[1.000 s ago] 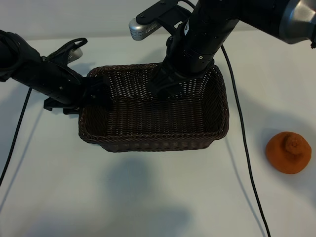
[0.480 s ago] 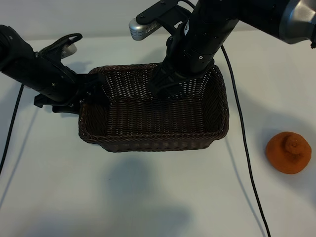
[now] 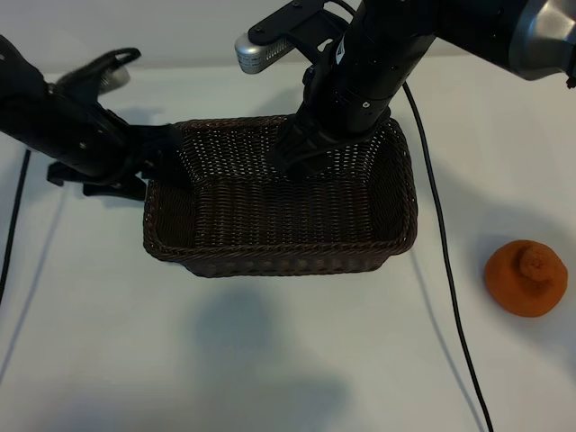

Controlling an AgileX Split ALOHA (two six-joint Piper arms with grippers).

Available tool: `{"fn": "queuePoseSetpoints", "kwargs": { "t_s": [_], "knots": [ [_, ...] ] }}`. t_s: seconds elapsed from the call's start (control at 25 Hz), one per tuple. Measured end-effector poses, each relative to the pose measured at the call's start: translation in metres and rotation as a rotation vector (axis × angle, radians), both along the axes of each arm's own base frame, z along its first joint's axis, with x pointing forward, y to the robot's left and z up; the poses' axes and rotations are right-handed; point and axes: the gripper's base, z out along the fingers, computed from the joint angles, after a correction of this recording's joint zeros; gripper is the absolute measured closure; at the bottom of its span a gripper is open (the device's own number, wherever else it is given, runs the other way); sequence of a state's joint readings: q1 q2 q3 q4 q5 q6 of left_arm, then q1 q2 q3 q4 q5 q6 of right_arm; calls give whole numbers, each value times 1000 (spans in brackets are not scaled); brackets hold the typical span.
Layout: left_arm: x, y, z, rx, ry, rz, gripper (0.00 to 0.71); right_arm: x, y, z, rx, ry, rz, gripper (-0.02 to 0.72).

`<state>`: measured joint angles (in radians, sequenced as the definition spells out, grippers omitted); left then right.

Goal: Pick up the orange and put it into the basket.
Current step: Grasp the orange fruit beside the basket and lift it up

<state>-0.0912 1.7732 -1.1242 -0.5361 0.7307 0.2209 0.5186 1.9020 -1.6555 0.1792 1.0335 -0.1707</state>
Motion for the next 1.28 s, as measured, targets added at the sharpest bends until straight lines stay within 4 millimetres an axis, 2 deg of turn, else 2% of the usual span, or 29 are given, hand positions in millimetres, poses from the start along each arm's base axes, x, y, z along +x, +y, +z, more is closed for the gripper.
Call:
{"fn": "queuePoseSetpoints", "kwargs": {
  "t_s": [0.32, 0.56, 0.68, 1.0, 1.28],
  "knots": [
    [-15, 4, 42, 24, -101, 1, 116, 0, 0, 0, -2, 3, 1, 108],
    [-24, 1, 66, -41, -162, 22, 116, -1, 0, 0, -3, 6, 1, 108],
    [-24, -4, 72, -104, -184, 18, 117, -2, -1, 4, 1, -1, 0, 108],
    [-23, -11, 77, -192, -224, -8, 117, -12, -12, 35, 2, -83, -24, 108],
    [-23, -11, 77, -191, -227, -11, 118, -11, -32, 40, -91, -82, -105, 108]
  ]
}}
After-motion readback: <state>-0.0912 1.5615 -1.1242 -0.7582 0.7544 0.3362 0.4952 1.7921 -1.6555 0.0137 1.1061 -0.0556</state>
